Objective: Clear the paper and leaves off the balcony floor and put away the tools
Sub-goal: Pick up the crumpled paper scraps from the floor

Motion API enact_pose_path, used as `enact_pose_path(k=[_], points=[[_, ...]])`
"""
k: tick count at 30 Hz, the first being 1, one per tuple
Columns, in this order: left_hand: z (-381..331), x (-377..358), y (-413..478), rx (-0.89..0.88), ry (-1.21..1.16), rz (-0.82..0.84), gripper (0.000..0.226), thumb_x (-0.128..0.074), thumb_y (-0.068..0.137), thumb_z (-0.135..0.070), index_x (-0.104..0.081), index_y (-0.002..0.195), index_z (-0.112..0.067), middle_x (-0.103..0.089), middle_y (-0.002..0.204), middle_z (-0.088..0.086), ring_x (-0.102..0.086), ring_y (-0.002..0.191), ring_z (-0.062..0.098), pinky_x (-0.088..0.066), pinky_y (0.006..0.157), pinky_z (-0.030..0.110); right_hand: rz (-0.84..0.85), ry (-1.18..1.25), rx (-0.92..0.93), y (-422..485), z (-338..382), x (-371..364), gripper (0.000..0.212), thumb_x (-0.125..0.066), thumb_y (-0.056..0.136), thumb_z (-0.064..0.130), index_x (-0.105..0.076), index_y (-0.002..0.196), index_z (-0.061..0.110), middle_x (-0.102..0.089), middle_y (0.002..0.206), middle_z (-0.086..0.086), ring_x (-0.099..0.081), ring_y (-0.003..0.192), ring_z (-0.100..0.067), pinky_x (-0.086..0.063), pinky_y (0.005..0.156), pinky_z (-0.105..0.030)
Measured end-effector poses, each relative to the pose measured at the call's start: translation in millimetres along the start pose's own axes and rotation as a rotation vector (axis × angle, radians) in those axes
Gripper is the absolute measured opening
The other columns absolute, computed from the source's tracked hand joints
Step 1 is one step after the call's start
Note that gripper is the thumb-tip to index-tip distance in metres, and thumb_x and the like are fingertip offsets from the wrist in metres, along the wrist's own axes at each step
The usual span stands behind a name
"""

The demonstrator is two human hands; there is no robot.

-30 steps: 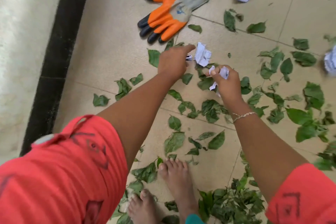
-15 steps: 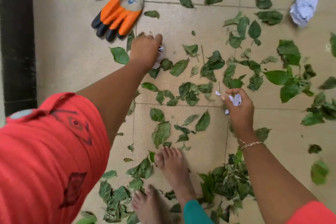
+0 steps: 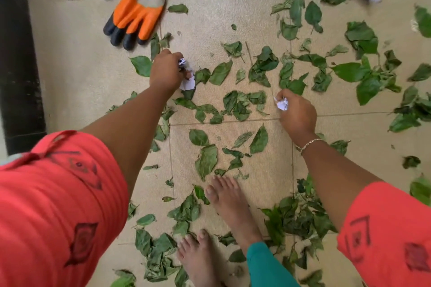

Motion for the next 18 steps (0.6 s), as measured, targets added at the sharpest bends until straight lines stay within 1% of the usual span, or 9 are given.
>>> enact_pose_path(k=[3,6,9,11,12,14,15,16,18], points=[[-1.4,17.6,-9.7,0.041,-0.131,-0.013,0.012,-0.062,0.083,-0.007,-0.062,0.089,0.003,-0.056,0.095,0.023,-0.056,0.089,0.034,-0.034,0.065,0.033,0.017,0.149,-0.019,-10.8,-1.1,10.3,0.009,-0.054,0.091,0.010,-0.060,0.095,0.015,-0.065,0.084,-0.012,-0.053,0.069,-0.025,-0.035,0.055,-0.028],[-7.3,46.1,-42.9,0.116,-0.336,-0.024,0.012,-0.064,0.084,-0.012,-0.054,0.081,-0.008,-0.052,0.082,0.012,-0.049,0.077,0.022,-0.033,0.063,0.029,0.036,0.320,-0.009,-38.4,7.1,29.5,0.008,-0.058,0.091,0.015,-0.056,0.085,0.019,-0.063,0.075,-0.009,-0.051,0.062,-0.022,-0.035,0.053,-0.026],[-5.2,73.3,-88.5,0.258,-0.515,-0.023,0.018,-0.066,0.084,-0.020,-0.050,0.081,-0.011,-0.054,0.079,0.012,-0.052,0.074,0.024,-0.047,0.068,0.039,0.072,0.393,-0.017,-73.6,26.5,59.6,0.020,-0.059,0.090,0.009,-0.050,0.080,0.024,-0.059,0.071,-0.005,-0.049,0.061,-0.021,-0.035,0.053,-0.026],[-6.0,94.8,-118.3,0.347,-0.613,-0.026,0.024,-0.067,0.082,-0.028,-0.051,0.081,-0.010,-0.058,0.080,0.017,-0.059,0.074,0.030,-0.054,0.072,0.051,0.087,0.454,-0.037,-97.7,43.0,86.9,0.020,-0.058,0.090,0.007,-0.050,0.080,0.022,-0.060,0.076,-0.003,-0.052,0.066,-0.021,-0.038,0.055,-0.028],[-10.9,107.6,-131.6,0.366,-0.646,-0.029,0.025,-0.067,0.082,-0.030,-0.051,0.082,-0.011,-0.060,0.081,0.018,-0.062,0.074,0.034,-0.055,0.070,0.051,0.096,0.476,-0.057,-109.5,50.0,101.6,0.019,-0.057,0.090,0.006,-0.051,0.081,0.021,-0.060,0.079,-0.001,-0.053,0.068,-0.021,-0.040,0.055,-0.028],[-29.1,137.7,-161.8,0.399,-0.705,-0.032,0.022,-0.065,0.086,-0.026,-0.051,0.083,-0.009,-0.060,0.079,0.017,-0.061,0.066,0.032,-0.057,0.056,0.035,0.109,0.516,-0.094,-132.3,61.5,134.9,0.021,-0.055,0.091,0.004,-0.052,0.082,0.022,-0.060,0.081,0.004,-0.053,0.069,-0.020,-0.041,0.056,-0.029],[-40.0,154.8,-177.6,0.416,-0.730,-0.030,0.021,-0.064,0.087,-0.023,-0.051,0.084,-0.007,-0.059,0.077,0.016,-0.058,0.061,0.028,-0.052,0.048,0.026,0.109,0.536,-0.104,-143.3,67.1,155.2,0.021,-0.055,0.091,0.004,-0.052,0.083,0.023,-0.059,0.078,0.006,-0.053,0.068,-0.019,-0.043,0.056,-0.030],[-48.6,168.5,-191.9,0.425,-0.759,-0.033,0.022,-0.065,0.086,-0.023,-0.052,0.084,-0.006,-0.058,0.075,0.016,-0.055,0.060,0.026,-0.049,0.046,0.025,0.107,0.557,-0.109,-154.4,72.3,177.2,0.022,-0.055,0.091,0.005,-0.053,0.082,0.025,-0.056,0.072,0.010,-0.051,0.064,-0.017,-0.043,0.055,-0.030],[-71.9,204.7,-216.1,0.444,-0.803,-0.038,0.025,-0.068,0.080,-0.028,-0.054,0.078,-0.009,-0.062,0.074,0.017,-0.057,0.064,0.027,-0.051,0.057,0.036,0.094,0.593,-0.107,-176.5,82.8,225.3,0.026,-0.055,0.092,0.007,-0.050,0.078,0.029,-0.048,0.061,0.015,-0.044,0.056,-0.007,-0.037,0.051,-0.026]])
Point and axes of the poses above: each hand's wrist, its own y-axis towards the middle knuckle, its own x-axis out of the back of the hand, z = x × y, the point moved 2 cm from there along y, towards the middle knuckle
